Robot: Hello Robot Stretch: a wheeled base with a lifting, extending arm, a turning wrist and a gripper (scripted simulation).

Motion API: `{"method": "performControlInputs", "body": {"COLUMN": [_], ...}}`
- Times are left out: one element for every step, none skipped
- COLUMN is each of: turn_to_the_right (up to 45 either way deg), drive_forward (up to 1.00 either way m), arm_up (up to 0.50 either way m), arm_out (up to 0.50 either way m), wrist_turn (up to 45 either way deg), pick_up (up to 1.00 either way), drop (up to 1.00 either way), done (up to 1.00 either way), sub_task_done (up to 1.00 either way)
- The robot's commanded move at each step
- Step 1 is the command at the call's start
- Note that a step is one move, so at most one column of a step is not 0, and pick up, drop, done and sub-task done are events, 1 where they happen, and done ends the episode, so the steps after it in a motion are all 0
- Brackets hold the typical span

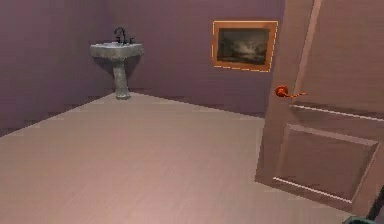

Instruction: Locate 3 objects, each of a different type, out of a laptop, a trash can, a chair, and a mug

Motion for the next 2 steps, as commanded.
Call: {"method": "performControlInputs", "body": {"turn_to_the_right": [0.0, -3.0], "drive_forward": [1.0, 0.0], "arm_up": [0.0, 0.0], "arm_out": [0.0, 0.0], "wrist_turn": [0.0, 0.0], "pick_up": [0.0, 0.0], "drop": [0.0, 0.0], "done": [0.0, 0.0], "sub_task_done": [0.0, 0.0]}}
